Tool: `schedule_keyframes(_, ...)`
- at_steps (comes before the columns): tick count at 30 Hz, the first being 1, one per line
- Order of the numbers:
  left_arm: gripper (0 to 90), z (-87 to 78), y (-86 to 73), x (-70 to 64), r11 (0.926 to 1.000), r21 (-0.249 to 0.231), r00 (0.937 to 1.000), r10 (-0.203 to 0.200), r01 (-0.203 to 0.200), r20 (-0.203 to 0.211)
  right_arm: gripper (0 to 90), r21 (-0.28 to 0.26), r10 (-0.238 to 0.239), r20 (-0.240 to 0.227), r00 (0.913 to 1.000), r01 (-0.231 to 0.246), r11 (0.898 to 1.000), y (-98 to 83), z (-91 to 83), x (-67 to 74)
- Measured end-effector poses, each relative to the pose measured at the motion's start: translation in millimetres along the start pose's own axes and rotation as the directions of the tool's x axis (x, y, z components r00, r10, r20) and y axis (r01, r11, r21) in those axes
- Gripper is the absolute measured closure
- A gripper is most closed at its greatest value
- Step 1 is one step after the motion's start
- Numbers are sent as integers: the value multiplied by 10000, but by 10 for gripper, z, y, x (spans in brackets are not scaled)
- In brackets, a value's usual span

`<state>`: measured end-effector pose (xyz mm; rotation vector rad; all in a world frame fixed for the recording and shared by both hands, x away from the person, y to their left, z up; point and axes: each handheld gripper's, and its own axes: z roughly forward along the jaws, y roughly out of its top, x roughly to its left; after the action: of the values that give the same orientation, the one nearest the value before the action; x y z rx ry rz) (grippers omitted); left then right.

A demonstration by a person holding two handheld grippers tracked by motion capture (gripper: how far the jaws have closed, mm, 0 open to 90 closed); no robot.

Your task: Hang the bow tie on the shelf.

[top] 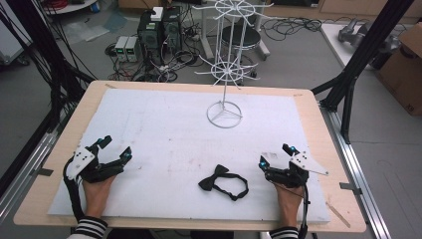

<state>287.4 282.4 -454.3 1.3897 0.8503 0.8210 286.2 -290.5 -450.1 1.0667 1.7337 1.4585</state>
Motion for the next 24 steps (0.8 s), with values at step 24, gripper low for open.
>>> schedule_keyframes(24, 155, -3, 1, 6, 10000, -20, 10000, -62, 61, -23, 31, 80, -107, 94, 9999, 107, 9999, 5, 9, 9)
